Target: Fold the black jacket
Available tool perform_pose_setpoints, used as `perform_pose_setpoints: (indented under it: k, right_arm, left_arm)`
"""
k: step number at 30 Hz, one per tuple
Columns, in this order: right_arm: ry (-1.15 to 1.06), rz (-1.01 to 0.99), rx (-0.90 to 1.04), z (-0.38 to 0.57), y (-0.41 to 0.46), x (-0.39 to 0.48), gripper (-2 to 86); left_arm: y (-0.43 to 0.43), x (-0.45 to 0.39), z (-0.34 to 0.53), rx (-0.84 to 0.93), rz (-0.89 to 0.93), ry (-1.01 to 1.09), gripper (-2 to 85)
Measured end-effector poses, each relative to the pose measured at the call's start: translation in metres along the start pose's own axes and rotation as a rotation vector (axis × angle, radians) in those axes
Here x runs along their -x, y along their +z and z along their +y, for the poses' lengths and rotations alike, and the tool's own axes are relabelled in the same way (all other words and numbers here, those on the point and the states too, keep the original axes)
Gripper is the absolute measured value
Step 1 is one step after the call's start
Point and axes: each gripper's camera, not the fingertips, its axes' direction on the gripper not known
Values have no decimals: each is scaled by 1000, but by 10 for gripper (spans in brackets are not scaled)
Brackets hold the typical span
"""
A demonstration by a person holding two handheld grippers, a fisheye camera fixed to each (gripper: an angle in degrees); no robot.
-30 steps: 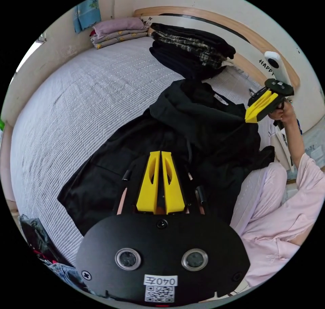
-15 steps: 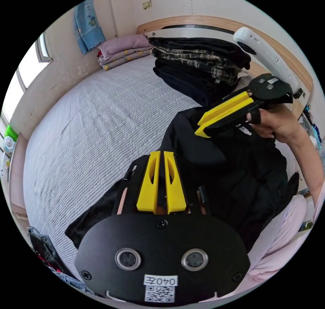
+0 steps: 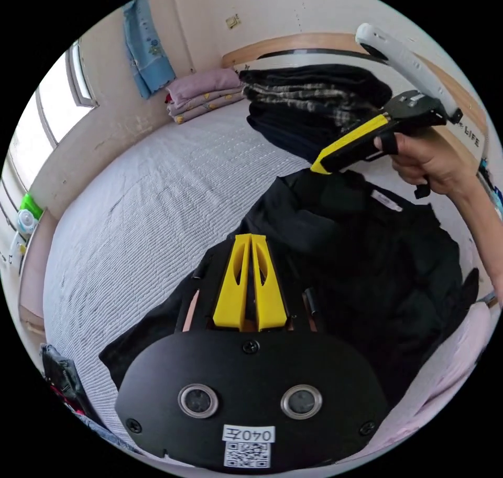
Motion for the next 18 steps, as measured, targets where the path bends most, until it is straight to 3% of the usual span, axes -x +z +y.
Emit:
perform_pose_setpoints:
  k: [4, 6, 9, 11, 14, 18]
  right_arm:
    - [-190, -161, 144, 66, 14, 61, -10]
    - [-200, -3, 292, 88, 44, 65, -10]
    - [-174, 98, 268, 121, 19, 59, -9]
    - [-212, 171, 146, 169, -45, 62, -7]
    - [-201, 142, 151, 249, -103, 46, 3]
    - [-42, -28, 252, 353, -127, 5, 64]
  left_arm:
    - [-7, -42, 36, 58, 98, 82, -8]
    - [36, -77, 55, 270, 126, 157, -8]
    - [19, -99, 65, 200, -10, 145, -9]
    - [-19, -112, 72, 75, -16, 151, -9]
    - [-71, -154, 95, -65, 126, 229, -9]
    - [-82, -250, 131, -51, 425, 399, -12]
